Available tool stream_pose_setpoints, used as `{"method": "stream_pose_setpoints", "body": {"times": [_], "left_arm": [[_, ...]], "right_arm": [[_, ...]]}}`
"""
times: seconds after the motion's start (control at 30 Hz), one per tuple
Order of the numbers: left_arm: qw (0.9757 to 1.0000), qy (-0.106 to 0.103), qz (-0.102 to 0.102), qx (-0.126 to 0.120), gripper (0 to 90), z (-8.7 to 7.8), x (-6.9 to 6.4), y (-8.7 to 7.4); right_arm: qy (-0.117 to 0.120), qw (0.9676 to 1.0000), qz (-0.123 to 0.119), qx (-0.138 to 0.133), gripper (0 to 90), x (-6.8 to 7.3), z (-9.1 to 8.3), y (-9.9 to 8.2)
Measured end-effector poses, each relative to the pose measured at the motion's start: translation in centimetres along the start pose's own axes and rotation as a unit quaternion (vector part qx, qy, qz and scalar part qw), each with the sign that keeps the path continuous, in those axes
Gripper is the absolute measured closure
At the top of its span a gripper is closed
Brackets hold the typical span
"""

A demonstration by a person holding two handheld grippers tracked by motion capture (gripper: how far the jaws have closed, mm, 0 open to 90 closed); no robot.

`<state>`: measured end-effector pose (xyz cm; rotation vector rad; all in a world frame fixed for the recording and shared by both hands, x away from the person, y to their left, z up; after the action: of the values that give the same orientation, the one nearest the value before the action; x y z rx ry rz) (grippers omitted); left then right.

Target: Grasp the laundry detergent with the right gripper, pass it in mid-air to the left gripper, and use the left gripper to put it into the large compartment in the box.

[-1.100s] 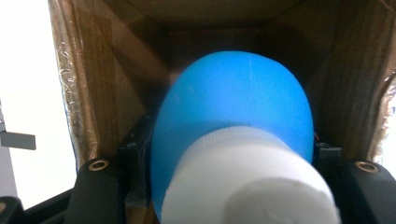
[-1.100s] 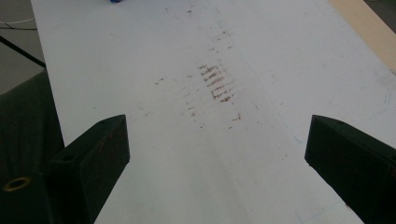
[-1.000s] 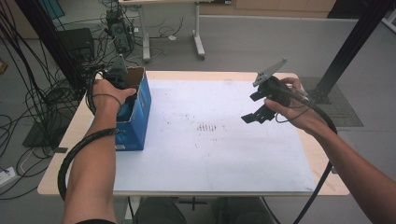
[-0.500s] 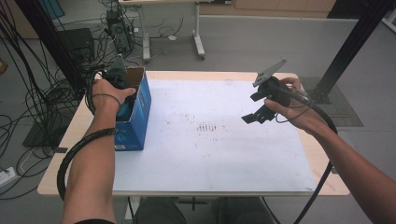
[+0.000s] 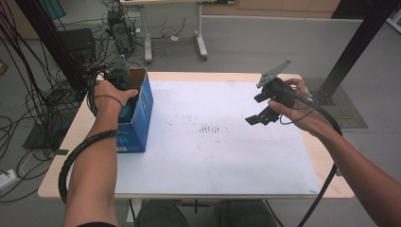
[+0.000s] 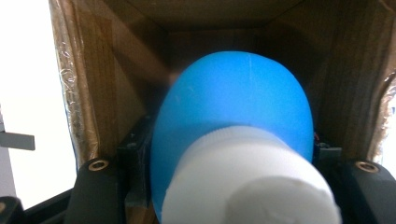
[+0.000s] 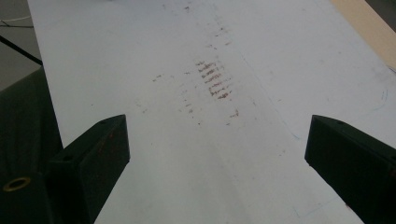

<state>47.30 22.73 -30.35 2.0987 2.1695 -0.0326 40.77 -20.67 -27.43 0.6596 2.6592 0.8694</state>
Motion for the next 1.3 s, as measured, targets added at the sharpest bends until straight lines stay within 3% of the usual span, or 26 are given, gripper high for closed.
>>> {"method": "stream_pose_setpoints", "body": {"times": [1.3], "left_arm": [[1.0000,0.002,0.001,-0.001,36.3,0.02,-0.15,-0.05]], "right_arm": [[-0.001,1.0000,0.000,0.000,6.7,-0.12,-0.16,-0.10]]}}
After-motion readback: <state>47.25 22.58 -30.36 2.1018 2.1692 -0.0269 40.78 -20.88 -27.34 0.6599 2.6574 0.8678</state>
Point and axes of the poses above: each handheld gripper's, and its own axes: z roughly forward along the jaws, y roughly out of its top, x roughly to its left, the point moved 3 cm from there along z, roughly forward along the jaws, and after that the axes turned 7 degrees about -y, right-handed, at the moved point
